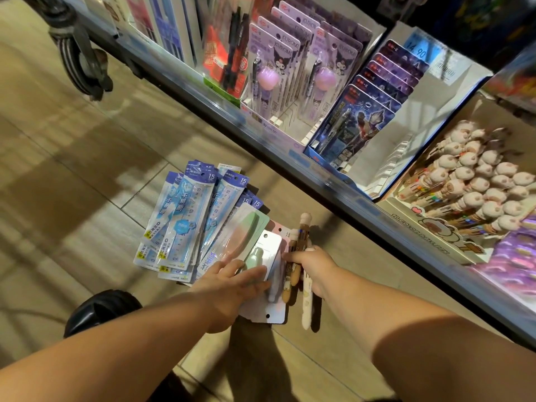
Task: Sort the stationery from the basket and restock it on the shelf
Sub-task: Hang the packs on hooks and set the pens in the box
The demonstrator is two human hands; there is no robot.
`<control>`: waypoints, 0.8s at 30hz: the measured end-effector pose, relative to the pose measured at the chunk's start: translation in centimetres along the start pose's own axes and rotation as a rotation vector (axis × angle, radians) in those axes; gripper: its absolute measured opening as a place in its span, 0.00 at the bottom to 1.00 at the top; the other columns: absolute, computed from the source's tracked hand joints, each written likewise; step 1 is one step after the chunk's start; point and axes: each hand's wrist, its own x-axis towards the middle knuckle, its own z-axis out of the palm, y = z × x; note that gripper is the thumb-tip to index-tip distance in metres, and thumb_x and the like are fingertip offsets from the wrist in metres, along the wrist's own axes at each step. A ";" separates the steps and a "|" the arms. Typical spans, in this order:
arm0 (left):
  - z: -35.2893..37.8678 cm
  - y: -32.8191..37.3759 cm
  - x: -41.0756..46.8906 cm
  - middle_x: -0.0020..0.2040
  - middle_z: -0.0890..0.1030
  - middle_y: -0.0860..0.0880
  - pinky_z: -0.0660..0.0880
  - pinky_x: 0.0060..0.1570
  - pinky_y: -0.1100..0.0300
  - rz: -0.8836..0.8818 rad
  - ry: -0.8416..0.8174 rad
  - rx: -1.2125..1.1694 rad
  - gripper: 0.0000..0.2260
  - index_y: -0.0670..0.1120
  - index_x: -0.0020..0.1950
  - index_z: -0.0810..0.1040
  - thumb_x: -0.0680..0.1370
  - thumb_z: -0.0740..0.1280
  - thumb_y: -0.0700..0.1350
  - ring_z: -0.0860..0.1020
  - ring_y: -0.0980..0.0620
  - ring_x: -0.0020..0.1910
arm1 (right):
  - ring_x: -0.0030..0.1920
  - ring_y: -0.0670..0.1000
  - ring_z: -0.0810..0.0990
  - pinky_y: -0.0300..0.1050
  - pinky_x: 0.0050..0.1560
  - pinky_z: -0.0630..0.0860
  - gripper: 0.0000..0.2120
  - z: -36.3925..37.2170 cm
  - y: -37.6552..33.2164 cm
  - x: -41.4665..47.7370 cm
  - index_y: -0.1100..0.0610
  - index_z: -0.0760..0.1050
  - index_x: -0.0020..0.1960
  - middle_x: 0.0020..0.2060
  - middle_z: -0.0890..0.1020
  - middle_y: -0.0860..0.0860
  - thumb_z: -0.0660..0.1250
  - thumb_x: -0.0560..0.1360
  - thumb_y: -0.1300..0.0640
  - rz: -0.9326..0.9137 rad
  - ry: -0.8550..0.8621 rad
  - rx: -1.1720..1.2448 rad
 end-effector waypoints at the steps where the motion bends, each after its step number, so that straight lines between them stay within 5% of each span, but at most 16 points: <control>1: 0.0 0.0 0.0 0.78 0.42 0.61 0.49 0.74 0.49 -0.003 -0.006 -0.003 0.32 0.64 0.78 0.47 0.80 0.60 0.44 0.50 0.45 0.75 | 0.45 0.59 0.84 0.59 0.54 0.79 0.19 -0.1 0.0 -0.1 0.53 0.75 0.55 0.44 0.84 0.57 0.76 0.67 0.55 0.002 -0.007 -0.024; 5: -0.1 0.0 0.2 0.78 0.41 0.61 0.49 0.74 0.49 -0.013 -0.046 0.005 0.33 0.65 0.78 0.46 0.80 0.60 0.43 0.49 0.45 0.76 | 0.44 0.59 0.84 0.57 0.54 0.80 0.13 -0.1 -0.2 0.1 0.56 0.77 0.52 0.43 0.85 0.57 0.74 0.70 0.55 0.020 0.009 -0.065; 11: -0.3 0.0 0.2 0.78 0.42 0.61 0.50 0.74 0.49 -0.013 -0.049 0.009 0.34 0.64 0.78 0.47 0.79 0.61 0.43 0.49 0.45 0.75 | 0.48 0.59 0.82 0.56 0.55 0.79 0.20 0.4 -0.5 0.3 0.52 0.75 0.55 0.46 0.83 0.55 0.75 0.67 0.47 0.032 0.110 -0.172; 24: -0.7 0.2 0.2 0.78 0.42 0.61 0.52 0.73 0.49 -0.010 -0.074 0.033 0.33 0.64 0.77 0.48 0.79 0.61 0.43 0.50 0.45 0.75 | 0.51 0.58 0.81 0.55 0.57 0.78 0.20 0.2 -1.1 -0.7 0.55 0.74 0.58 0.50 0.81 0.56 0.75 0.69 0.54 -0.057 0.065 -0.227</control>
